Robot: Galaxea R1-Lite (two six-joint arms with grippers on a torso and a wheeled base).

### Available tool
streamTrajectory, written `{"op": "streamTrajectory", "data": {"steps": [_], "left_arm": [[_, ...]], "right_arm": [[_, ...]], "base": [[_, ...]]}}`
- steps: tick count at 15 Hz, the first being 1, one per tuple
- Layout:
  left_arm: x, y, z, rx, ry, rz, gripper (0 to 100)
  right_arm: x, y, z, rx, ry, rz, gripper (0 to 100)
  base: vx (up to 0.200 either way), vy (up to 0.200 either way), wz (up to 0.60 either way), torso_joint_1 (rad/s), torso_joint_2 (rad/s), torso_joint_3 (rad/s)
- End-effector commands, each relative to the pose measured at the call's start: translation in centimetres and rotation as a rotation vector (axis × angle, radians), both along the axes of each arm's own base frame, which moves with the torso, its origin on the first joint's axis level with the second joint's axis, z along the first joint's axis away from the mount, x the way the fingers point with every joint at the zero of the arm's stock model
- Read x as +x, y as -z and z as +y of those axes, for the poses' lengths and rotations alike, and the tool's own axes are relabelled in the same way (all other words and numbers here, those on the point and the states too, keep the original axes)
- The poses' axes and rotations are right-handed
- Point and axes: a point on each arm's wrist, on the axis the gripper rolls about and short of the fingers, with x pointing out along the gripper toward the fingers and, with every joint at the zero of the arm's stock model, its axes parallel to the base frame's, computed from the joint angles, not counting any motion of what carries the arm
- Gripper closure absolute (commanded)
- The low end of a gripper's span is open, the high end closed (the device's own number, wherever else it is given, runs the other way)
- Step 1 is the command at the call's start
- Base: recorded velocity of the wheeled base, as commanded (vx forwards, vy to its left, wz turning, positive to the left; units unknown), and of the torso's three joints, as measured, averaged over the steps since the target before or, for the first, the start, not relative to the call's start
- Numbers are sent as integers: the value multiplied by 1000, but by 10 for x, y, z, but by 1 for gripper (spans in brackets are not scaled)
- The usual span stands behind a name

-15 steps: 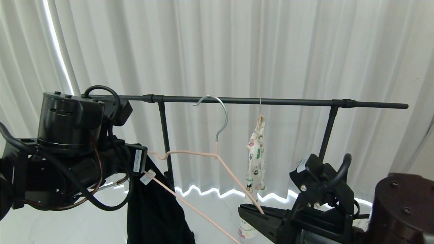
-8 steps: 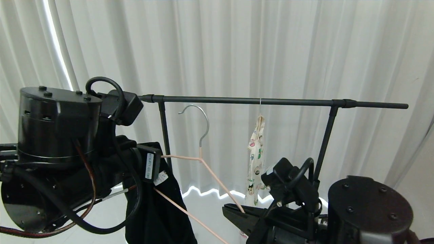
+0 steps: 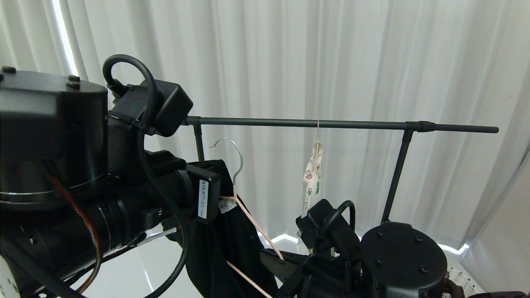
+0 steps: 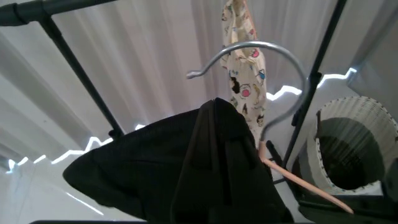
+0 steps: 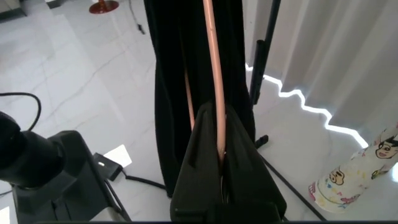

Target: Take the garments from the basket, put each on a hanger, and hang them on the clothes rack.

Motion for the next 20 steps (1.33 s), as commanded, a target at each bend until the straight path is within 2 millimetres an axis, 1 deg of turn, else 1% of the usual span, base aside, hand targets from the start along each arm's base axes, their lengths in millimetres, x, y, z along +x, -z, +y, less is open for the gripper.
{"op": "streamTrajectory", "data": {"steps": [1,4,5,8,11,15,20], "left_arm": [[-2,1,-1,-1,5,0,100],[-3,-2,3,-10,1,-8,100],[-3,-2,3,-10,-1,-8,0],[-3,0,3,-8,-1,-6,0],[-1,1,5,-9,-16,-7,0],[1,0,8,-10,-37,-12,0],[0,1,7,-1,-27,-13,0]], "right_arm": [[1,0,-1,-1,24,-6,100],[4,-4,-5,5,89,-22,100],[5,-6,-7,11,98,-26,100],[11,-11,-11,21,139,-41,100],[21,-12,-16,19,219,-54,100],[31,-19,-26,28,260,-77,100],[40,-28,-38,45,305,-105,100]], "base": [[0,0,0,0,0,0],[0,0,0,0,0,0],[0,0,0,0,0,0],[0,0,0,0,0,0],[0,0,0,0,0,0],[0,0,0,0,0,0],[0,0,0,0,0,0]]}}
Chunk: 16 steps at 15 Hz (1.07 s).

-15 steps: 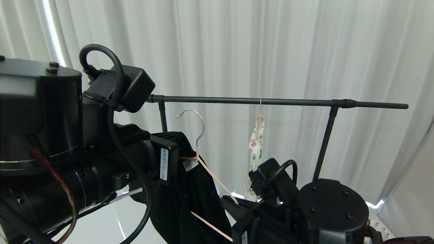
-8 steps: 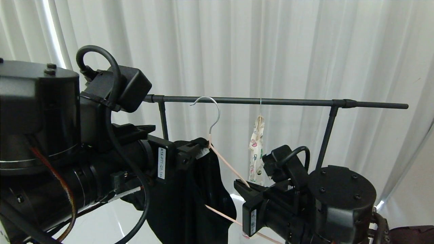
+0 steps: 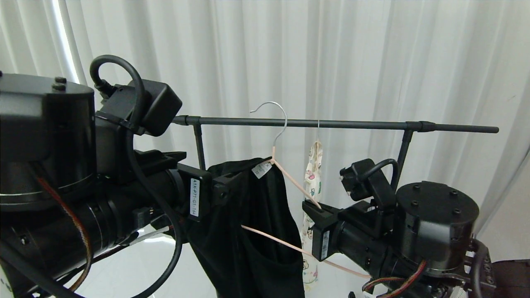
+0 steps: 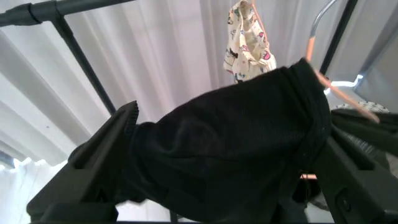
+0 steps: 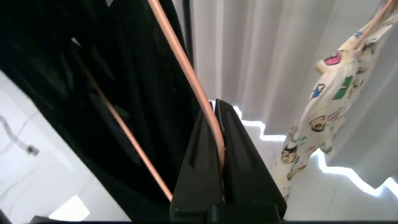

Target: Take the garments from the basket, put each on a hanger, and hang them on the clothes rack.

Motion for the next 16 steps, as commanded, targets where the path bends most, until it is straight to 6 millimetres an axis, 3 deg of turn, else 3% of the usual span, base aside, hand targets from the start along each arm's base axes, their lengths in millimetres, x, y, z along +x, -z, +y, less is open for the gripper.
{"op": "streamTrajectory", "data": {"steps": [1,5,11,14,16], "left_arm": [[-1,2,-2,9,10,4,0],[-4,9,-4,71,43,4,0],[-4,13,-5,32,48,-38,0],[-12,37,14,129,47,-21,0],[-26,38,29,140,113,-48,0]], "right_arm": [[2,-6,-5,10,12,-20,100],[3,-11,-5,16,10,-75,100],[3,-14,-6,2,7,-119,100],[4,-10,-14,-75,9,-174,100],[2,-9,-22,-78,21,-186,100]], "base": [[0,0,0,0,0,0],[0,0,0,0,0,0],[0,0,0,0,0,0],[0,0,0,0,0,0],[0,0,0,0,0,0]]}}
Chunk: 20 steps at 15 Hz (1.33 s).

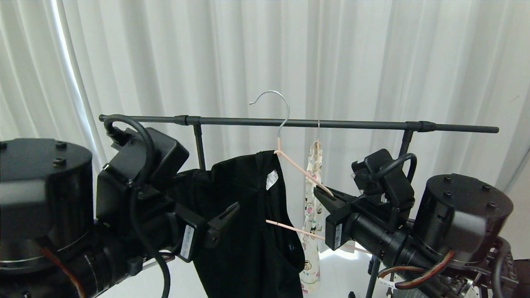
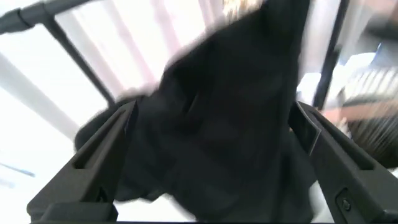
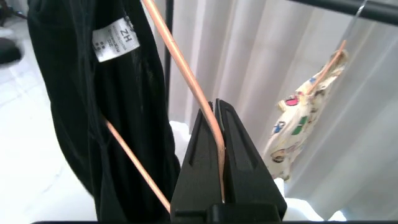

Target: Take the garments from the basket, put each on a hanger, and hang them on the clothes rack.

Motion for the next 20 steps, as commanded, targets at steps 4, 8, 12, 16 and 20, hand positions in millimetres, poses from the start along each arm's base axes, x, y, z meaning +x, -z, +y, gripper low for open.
{"op": "streamTrajectory", "data": {"steps": [4,8,12,16,20], "left_arm": [[-23,-5,39,-32,149,-60,0],[-20,-21,44,-129,328,-74,0],[-22,-17,41,-176,552,-23,0],[-21,-1,35,-149,649,43,0],[-31,25,30,-120,788,131,0]], "right_arm": [[-19,4,-33,-21,-3,3,100],[-36,2,-53,-72,-118,-58,100],[-53,2,-61,-102,-186,-101,100],[-68,8,-59,-135,-259,-112,100],[-72,8,-57,-135,-279,-114,100]], "base": [[0,0,0,0,0,0],[0,0,0,0,0,0],[0,0,0,0,0,0],[0,0,0,0,0,0],[0,0,0,0,0,0]]}}
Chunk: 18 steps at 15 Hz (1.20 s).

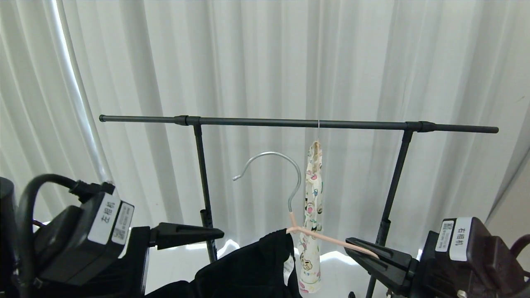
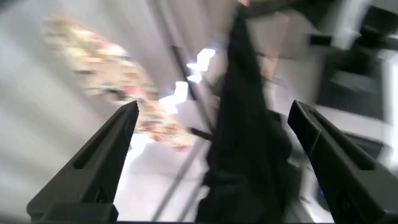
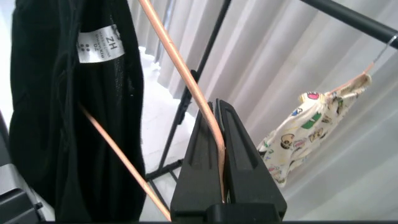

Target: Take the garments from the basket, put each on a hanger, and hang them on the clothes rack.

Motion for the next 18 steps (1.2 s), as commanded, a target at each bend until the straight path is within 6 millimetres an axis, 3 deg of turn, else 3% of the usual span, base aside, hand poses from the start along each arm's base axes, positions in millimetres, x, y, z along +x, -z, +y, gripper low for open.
{"op": "streamTrajectory", "data": {"steps": [1,8,9,17,18], "left_arm": [[3,13,-5,39,15,50,0],[15,28,-14,105,31,77,0],[16,30,-15,112,35,74,100],[21,32,-11,120,1,85,100],[22,32,-10,121,-10,86,100]], "right_arm": [[-3,0,2,-1,-17,0,100],[-7,-1,3,-2,-37,-15,100],[-7,-2,2,0,-38,-15,100],[-9,1,0,-9,-42,-11,100],[-10,3,0,-16,-45,-10,0]], "base": [[0,0,0,0,0,0],[0,0,0,0,0,0],[0,0,0,0,0,0],[0,0,0,0,0,0],[0,0,0,0,0,0]]}}
